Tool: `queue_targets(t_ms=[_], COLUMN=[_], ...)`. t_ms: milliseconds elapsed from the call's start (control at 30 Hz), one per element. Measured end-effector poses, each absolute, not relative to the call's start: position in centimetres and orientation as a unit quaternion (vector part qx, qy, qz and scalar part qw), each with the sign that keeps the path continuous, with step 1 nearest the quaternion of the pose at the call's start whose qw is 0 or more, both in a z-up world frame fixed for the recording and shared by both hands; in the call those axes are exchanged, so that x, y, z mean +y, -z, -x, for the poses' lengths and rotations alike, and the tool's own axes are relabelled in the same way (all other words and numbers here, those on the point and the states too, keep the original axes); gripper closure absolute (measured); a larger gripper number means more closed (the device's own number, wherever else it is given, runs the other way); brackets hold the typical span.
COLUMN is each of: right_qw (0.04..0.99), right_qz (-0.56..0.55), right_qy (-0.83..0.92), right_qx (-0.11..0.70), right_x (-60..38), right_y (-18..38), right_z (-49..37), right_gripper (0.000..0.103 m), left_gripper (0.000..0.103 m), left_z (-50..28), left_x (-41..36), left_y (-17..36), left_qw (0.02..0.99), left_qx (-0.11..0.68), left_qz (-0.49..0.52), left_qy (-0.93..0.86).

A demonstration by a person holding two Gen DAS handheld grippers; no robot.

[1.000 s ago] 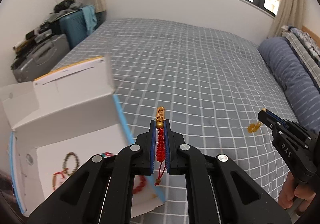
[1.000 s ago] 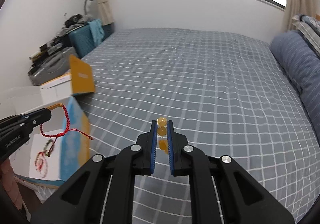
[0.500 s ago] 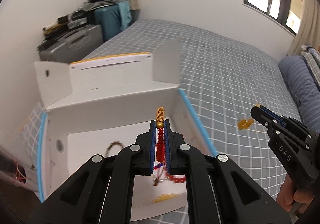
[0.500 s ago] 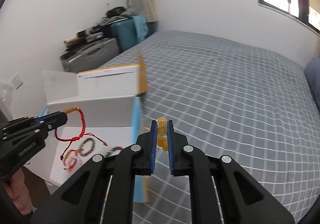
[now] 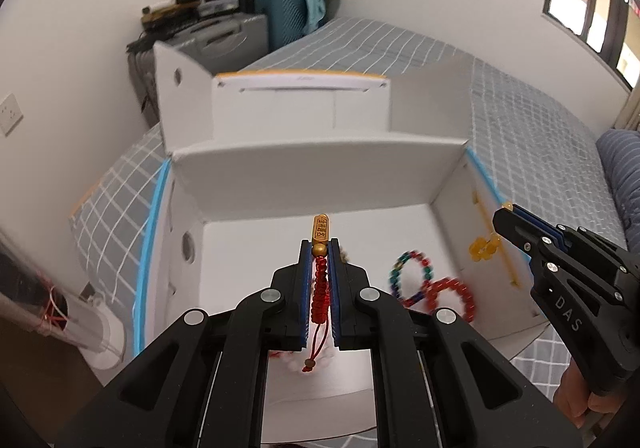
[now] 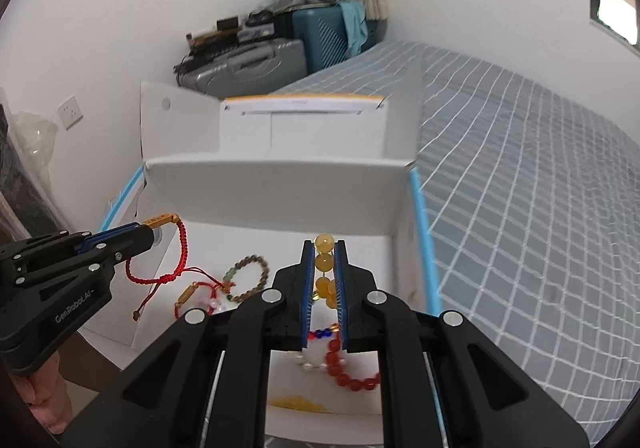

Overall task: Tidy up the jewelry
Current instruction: 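Carry the red string and yellow bracelets with both tools into the white box, then open both tools to drop the two bracelets in the box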

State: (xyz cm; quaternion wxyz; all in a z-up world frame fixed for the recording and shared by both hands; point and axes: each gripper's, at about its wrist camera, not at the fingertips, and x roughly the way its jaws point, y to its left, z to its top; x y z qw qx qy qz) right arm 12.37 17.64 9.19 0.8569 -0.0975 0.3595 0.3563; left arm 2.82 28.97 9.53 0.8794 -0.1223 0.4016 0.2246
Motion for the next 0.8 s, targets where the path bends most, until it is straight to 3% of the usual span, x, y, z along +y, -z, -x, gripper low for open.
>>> queue_targets(t_ms=[333, 633, 767, 800], right_qw=[0.838, 0.836, 0.839, 0.841], right_qz=[0.118, 0.120, 0.120, 0.121], right_qy=[-0.332, -0.325, -0.326, -0.327], right_qx=[0.417, 0.426, 0.420, 0.414], right_x=[19.8, 19.6, 19.4, 19.3], right_y=[-4.8, -4.2, -4.5, -4.8], right_z=[-13.1, -13.5, -13.3, -13.1], right_gripper=[0.094, 0.091, 0.089, 0.080], left_gripper=[0.096, 0.093, 0.070, 0.062], left_z=[-2.4, -2.6, -2.3, -2.2], left_x=[31.2, 31.3, 30.8, 30.7], left_y=[-5.4, -4.7, -5.3, -5.5], left_qw=[0.854, 0.850, 0.854, 0.855], left_qx=[0.440, 0.446, 0.438, 0.435], left_qz=[0.138, 0.136, 0.124, 0.123], left_qy=[-0.239, -0.244, -0.252, -0.254])
